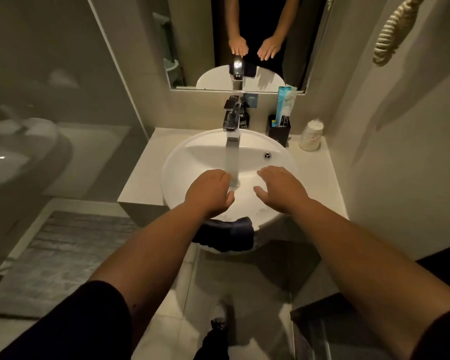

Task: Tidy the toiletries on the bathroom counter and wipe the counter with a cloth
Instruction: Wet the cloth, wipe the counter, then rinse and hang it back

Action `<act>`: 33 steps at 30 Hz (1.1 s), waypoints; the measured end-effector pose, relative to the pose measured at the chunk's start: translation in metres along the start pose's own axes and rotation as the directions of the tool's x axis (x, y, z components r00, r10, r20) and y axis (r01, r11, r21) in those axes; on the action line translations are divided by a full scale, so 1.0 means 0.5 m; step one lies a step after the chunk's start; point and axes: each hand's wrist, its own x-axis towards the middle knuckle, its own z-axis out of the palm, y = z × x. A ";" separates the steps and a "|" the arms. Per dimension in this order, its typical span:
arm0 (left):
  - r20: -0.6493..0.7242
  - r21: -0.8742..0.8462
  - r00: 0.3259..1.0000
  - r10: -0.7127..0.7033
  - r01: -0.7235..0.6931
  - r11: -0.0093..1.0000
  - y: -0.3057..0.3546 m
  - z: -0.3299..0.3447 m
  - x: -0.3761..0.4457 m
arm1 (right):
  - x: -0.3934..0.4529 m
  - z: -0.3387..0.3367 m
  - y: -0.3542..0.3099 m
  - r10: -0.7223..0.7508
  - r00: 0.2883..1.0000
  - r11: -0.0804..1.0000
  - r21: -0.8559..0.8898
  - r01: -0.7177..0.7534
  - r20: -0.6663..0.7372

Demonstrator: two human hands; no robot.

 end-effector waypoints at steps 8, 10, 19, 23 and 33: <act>0.039 0.038 0.998 -0.047 0.046 0.998 -0.014 -0.036 -0.087 | -0.056 0.005 -0.064 -0.024 0.999 0.999 0.042 0.023 0.029; 0.044 0.037 0.998 -0.039 0.037 0.999 -0.019 -0.037 -0.102 | -0.065 0.009 -0.076 -0.036 0.999 0.999 0.039 0.035 0.039; 0.139 -0.051 0.989 0.050 -0.043 0.998 -0.043 0.013 -0.156 | -0.122 0.070 -0.114 -0.088 0.984 0.996 0.026 0.085 0.157; 0.202 -0.081 0.973 0.114 -0.099 0.992 -0.038 0.049 -0.176 | -0.140 0.101 -0.117 -0.100 0.971 0.995 0.031 0.095 0.216; 0.219 -0.029 0.963 0.159 -0.156 0.987 -0.019 0.110 -0.163 | -0.142 0.160 -0.116 -0.116 0.977 0.992 -0.033 0.124 0.178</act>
